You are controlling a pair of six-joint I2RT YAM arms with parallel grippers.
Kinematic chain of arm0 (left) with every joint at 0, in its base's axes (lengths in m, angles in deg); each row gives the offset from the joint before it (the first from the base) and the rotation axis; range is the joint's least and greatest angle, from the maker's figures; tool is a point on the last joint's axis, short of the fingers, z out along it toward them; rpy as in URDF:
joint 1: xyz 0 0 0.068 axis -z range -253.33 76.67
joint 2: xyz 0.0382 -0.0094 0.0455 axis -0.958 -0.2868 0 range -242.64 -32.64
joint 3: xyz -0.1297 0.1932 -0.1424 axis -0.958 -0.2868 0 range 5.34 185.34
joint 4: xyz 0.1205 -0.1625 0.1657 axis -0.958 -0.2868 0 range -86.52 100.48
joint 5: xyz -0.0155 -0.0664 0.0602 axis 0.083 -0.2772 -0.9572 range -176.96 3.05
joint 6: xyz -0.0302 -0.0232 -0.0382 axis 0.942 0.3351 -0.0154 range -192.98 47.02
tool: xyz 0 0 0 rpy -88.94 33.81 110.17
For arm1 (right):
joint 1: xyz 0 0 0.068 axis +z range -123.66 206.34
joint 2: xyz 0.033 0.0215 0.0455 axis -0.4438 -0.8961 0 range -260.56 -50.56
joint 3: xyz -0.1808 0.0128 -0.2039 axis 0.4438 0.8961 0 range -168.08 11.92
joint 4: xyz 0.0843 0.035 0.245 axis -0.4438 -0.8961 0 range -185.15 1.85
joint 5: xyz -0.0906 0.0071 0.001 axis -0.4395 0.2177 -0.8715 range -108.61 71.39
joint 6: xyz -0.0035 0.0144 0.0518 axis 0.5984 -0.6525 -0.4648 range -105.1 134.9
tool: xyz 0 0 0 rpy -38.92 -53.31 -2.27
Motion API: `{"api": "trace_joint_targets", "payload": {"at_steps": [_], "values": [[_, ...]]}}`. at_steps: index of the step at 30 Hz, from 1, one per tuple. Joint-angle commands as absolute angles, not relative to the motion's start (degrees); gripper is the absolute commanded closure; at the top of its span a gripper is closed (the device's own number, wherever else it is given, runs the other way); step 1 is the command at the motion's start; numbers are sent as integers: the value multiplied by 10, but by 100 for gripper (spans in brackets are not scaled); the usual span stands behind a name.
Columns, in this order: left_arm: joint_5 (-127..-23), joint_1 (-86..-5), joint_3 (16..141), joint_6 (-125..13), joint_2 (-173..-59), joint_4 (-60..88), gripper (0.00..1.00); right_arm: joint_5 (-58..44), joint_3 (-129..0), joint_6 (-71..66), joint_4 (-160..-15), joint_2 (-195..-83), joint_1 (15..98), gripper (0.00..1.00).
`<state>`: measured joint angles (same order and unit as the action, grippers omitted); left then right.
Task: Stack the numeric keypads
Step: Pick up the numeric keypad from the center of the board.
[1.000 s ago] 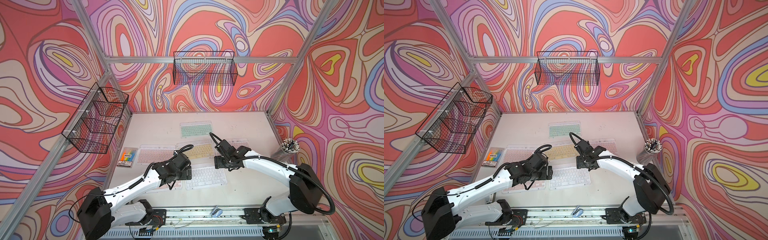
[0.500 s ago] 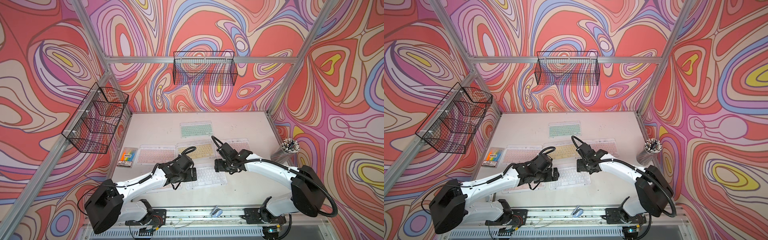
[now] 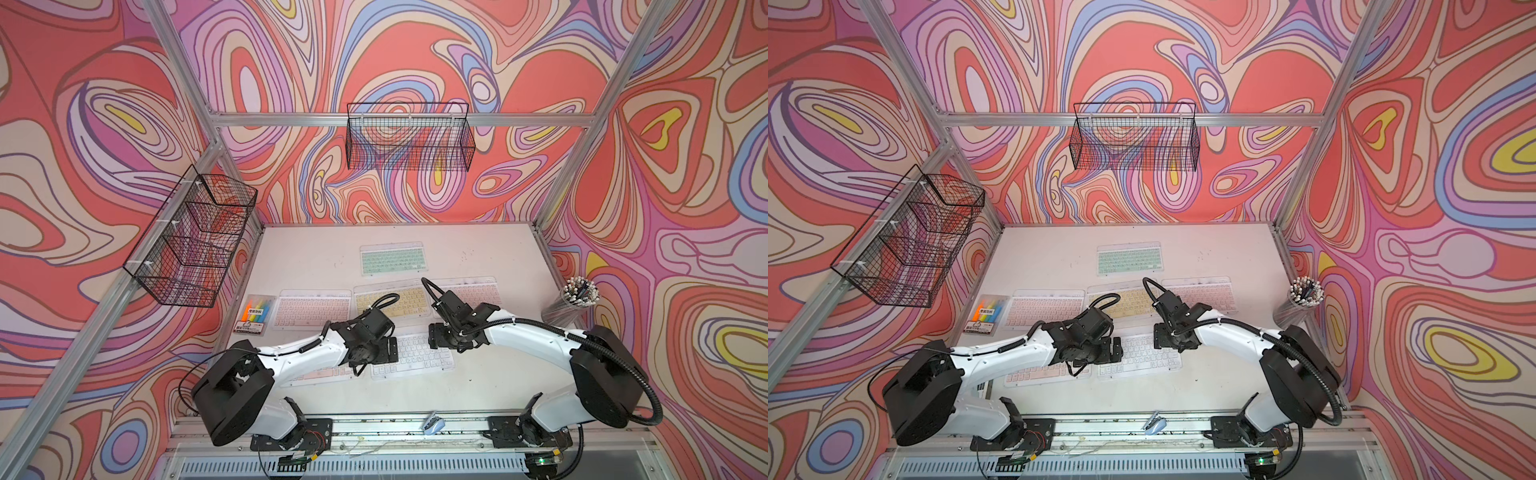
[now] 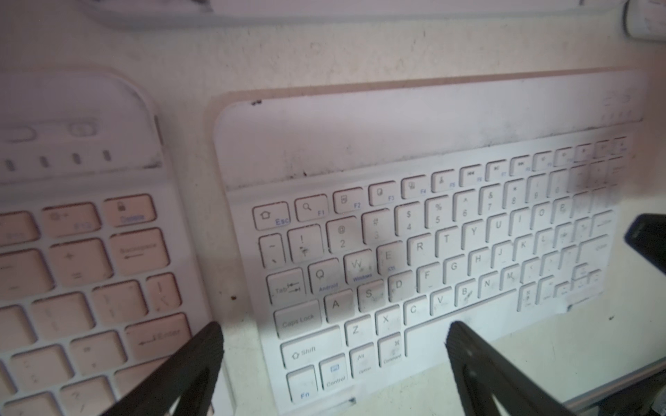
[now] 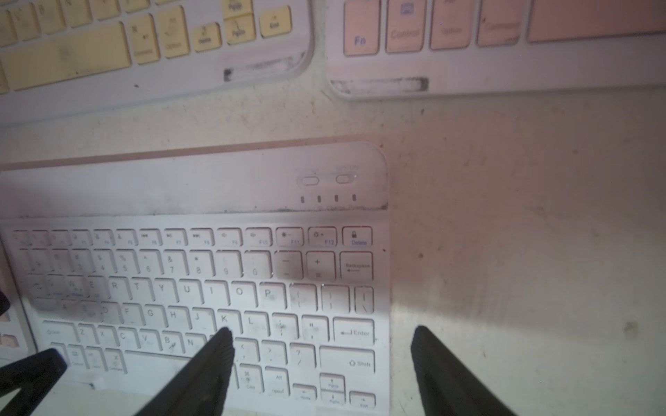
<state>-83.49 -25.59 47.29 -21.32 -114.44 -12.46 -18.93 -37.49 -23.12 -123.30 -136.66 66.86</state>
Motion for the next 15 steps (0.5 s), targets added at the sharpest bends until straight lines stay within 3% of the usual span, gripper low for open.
{"api": "trace_joint_targets", "payload": {"at_steps": [1,15], "values": [[-823,-253,494,-226,-1170,-114,0,-192,-364,-244,-1223,-1378,667,20],[-825,-253,529,-257,-1229,-125,0,-182,-327,-270,-1213,-1365,663,20]]}}
